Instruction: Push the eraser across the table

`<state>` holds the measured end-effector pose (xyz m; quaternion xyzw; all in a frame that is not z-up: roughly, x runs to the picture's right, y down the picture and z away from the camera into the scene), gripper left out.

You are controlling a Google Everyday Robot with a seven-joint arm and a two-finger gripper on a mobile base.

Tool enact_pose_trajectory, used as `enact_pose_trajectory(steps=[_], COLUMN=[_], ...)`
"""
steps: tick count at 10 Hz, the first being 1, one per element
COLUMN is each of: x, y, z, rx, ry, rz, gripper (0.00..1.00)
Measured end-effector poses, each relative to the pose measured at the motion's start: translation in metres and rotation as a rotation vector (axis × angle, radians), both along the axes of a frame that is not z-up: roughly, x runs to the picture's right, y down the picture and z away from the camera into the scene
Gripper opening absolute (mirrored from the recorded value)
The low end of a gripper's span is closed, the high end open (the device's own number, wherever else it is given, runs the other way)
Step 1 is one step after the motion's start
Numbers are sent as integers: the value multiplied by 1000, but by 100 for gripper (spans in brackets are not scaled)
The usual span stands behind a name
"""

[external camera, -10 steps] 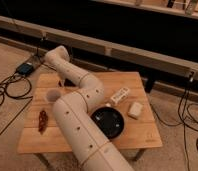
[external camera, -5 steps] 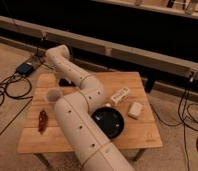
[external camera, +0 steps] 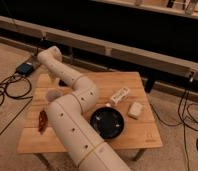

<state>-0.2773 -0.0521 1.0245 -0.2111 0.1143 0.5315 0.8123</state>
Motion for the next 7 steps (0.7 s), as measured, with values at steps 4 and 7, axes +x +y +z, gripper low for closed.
enact_pose_trajectory(steps=[4, 7], x=[-21, -30], y=[8, 17], z=[8, 4], rx=[36, -10], ry=[-1, -52], rz=[-55, 8], gripper=[65, 65])
